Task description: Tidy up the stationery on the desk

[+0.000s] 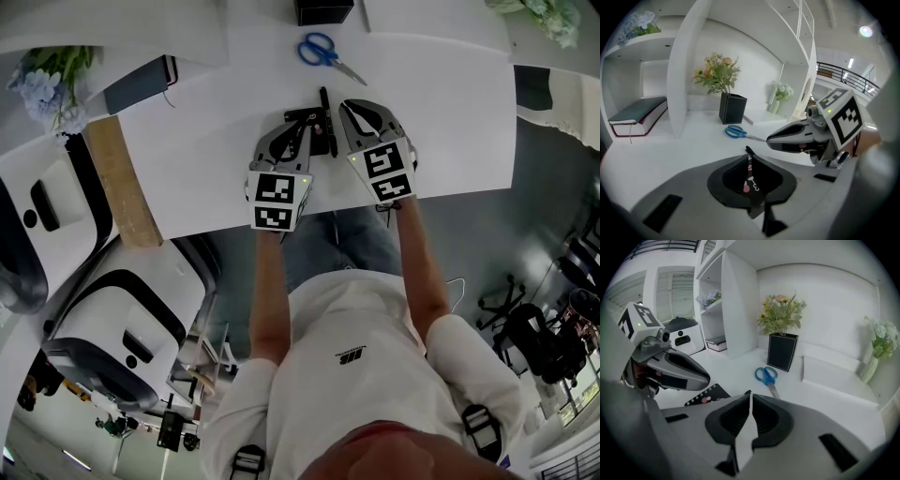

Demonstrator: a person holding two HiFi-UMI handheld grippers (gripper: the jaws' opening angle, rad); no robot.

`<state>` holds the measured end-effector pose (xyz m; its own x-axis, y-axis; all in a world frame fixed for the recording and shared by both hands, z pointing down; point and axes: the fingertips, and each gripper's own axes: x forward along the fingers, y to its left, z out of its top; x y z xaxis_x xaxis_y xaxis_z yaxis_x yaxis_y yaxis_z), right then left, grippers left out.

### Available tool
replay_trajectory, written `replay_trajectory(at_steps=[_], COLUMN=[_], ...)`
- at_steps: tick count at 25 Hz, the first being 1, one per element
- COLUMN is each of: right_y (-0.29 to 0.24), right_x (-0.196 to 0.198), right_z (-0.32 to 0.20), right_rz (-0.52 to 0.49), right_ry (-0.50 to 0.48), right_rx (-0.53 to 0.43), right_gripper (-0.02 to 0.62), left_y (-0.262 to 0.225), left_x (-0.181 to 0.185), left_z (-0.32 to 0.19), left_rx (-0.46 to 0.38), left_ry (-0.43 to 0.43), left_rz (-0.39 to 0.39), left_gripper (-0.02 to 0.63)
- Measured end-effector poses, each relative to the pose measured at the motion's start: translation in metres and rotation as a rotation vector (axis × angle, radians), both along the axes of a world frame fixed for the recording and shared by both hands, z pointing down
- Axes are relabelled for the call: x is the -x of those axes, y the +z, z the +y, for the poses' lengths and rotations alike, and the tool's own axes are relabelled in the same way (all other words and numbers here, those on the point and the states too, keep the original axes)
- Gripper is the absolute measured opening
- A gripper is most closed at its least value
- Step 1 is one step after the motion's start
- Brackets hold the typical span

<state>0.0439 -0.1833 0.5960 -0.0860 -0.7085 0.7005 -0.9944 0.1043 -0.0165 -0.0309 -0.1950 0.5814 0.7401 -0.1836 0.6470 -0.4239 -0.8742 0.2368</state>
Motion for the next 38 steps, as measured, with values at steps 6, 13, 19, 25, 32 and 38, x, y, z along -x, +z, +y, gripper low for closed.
replay_trajectory(at_steps=[6, 13, 19, 25, 32, 38], right_y=[0.011, 0.025, 0.027, 0.03, 0.026, 0.034], right_x=[-0.026, -0.04, -0.045, -0.042, -0.033, -0.035], right_z=[-0.02, -0.05, -0.081, -0.108, -0.119, -0.12], right_rz=[0.033, 0.069, 0.093, 0.131, 0.095, 0.063], right_ry=[0.009, -0.02, -0.05, -0.109, -0.131, -0.111], right_rx=[0.009, 0.011, -0.005, -0.008, -0.038, -0.027], right_gripper=[0.015, 0.046, 0.049, 0.051, 0.083, 0.078], left_y=[0.0, 0.002, 0.0, -0.002, -0.001, -0.002], left_x=[-0.02, -0.031, -0.039, -0.039, -0.033, -0.031], left_z=[-0.012, -0.023, -0.033, -0.042, -0.046, -0.048], left_rx=[-0.003, -0.007, -0.013, -0.016, -0.01, -0.013], left_ry=[-0.009, -0.015, -0.027, -0.046, -0.059, -0.066], left_rz=[0.021, 0.018, 0.032, 0.037, 0.038, 0.04], left_gripper=[0.0, 0.0, 0.0, 0.0, 0.0, 0.0])
